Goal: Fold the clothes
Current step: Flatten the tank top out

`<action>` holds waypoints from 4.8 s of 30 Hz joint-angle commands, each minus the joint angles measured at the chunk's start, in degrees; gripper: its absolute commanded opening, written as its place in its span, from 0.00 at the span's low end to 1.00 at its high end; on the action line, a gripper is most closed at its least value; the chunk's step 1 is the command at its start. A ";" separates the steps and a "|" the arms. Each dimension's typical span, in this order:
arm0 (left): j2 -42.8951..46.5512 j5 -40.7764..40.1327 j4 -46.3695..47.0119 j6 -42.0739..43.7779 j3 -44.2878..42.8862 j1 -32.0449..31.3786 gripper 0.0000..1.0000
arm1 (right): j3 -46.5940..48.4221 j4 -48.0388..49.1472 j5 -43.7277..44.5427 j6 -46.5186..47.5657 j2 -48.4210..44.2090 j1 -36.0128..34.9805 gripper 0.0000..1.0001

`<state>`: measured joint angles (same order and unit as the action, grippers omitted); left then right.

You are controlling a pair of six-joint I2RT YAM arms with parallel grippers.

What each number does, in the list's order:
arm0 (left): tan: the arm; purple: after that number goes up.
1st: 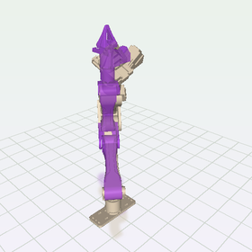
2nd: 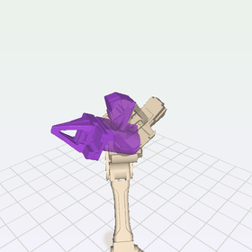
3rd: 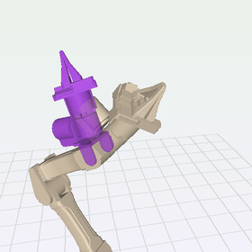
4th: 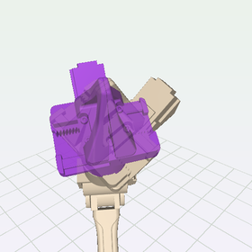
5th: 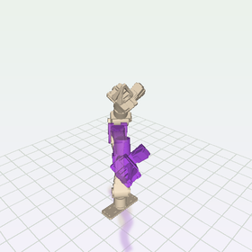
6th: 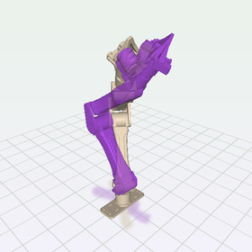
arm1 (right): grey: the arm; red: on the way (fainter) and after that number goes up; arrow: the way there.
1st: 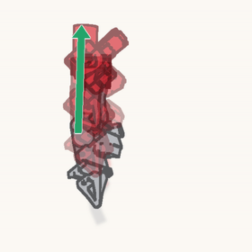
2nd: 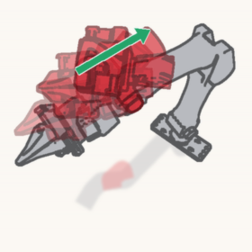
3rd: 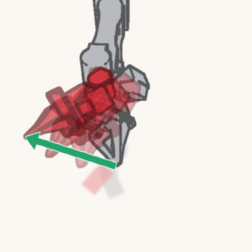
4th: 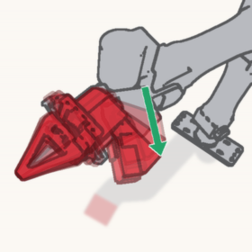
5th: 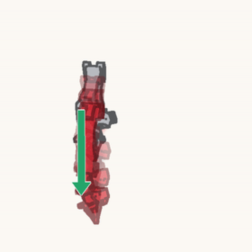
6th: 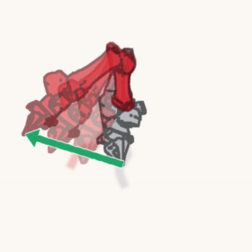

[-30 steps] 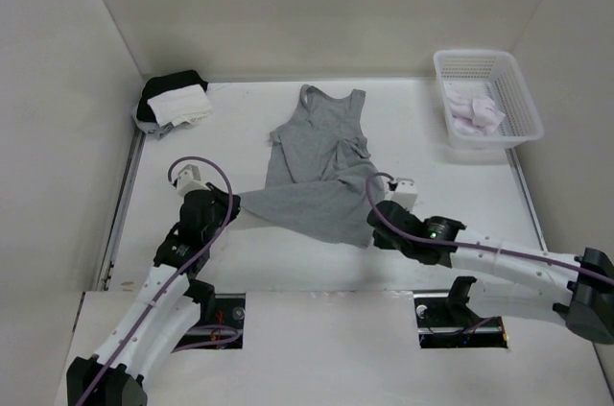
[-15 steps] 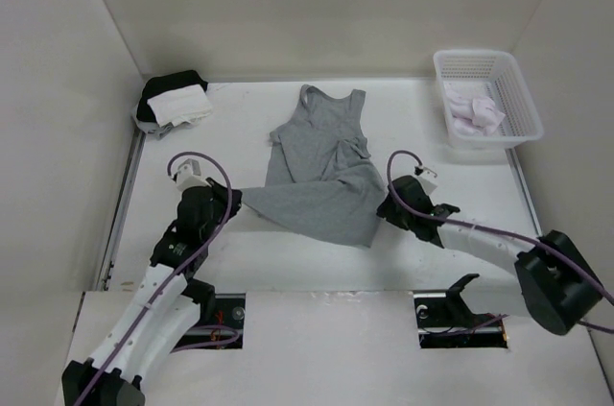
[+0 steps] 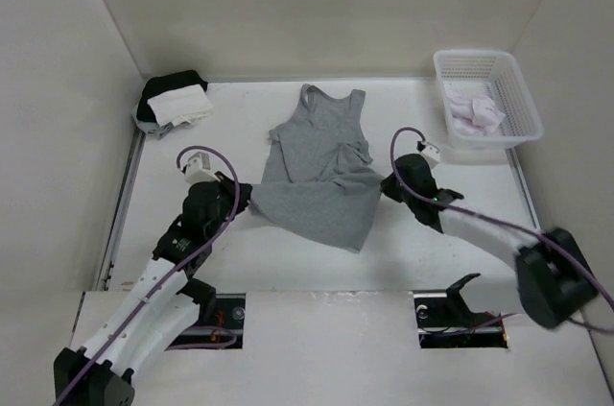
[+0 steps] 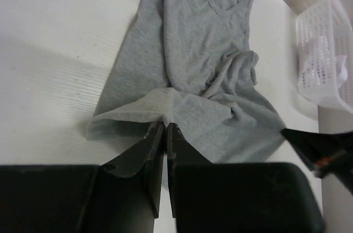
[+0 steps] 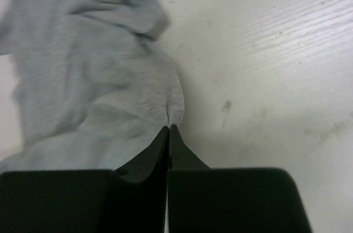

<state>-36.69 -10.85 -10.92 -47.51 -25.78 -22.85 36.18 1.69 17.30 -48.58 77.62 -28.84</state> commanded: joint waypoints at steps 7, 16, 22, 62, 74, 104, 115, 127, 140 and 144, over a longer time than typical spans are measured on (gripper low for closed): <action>-1.64 -1.01 8.72 -1.19 -0.76 -4.00 0.03 | 18.73 -44.41 5.83 2.60 -25.71 -11.36 0.04; 2.93 0.92 1.09 0.92 1.52 6.71 0.03 | 43.34 -21.66 -3.15 10.69 22.38 -9.86 0.40; 2.33 -1.72 0.10 1.01 1.35 8.22 0.04 | 24.50 -9.61 -0.26 11.50 6.61 -12.34 0.55; -1.11 -0.22 4.76 0.22 2.67 5.67 0.03 | -8.14 3.49 -10.46 -0.03 -3.07 -11.10 0.01; 5.83 -9.77 3.80 3.89 -23.40 -1.26 0.00 | 27.47 -36.03 19.31 10.85 -42.21 -28.92 0.00; -53.64 0.56 6.89 5.76 -77.71 18.67 0.01 | 84.09 -21.37 -12.02 26.78 15.42 8.57 0.00; -59.56 5.31 -0.16 6.28 -103.07 22.72 0.01 | 114.90 -31.57 -14.13 25.02 23.64 12.36 0.00; -33.67 -0.30 9.76 9.19 -62.89 15.88 0.02 | 56.09 -20.34 -9.92 25.29 -15.44 8.33 0.00; 24.52 -13.57 -23.58 4.28 -5.16 1.38 0.02 | -3.22 -35.24 3.34 -2.20 -59.15 -28.38 0.00; 22.99 -14.02 -29.24 -5.21 -7.09 -7.41 0.02 | -3.23 -45.97 8.62 -13.01 -60.14 -43.32 0.00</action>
<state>-10.63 -22.87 -32.91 -45.89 -31.44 -26.35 31.79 -37.39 19.51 -50.26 17.63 -65.10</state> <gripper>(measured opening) 0.043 0.005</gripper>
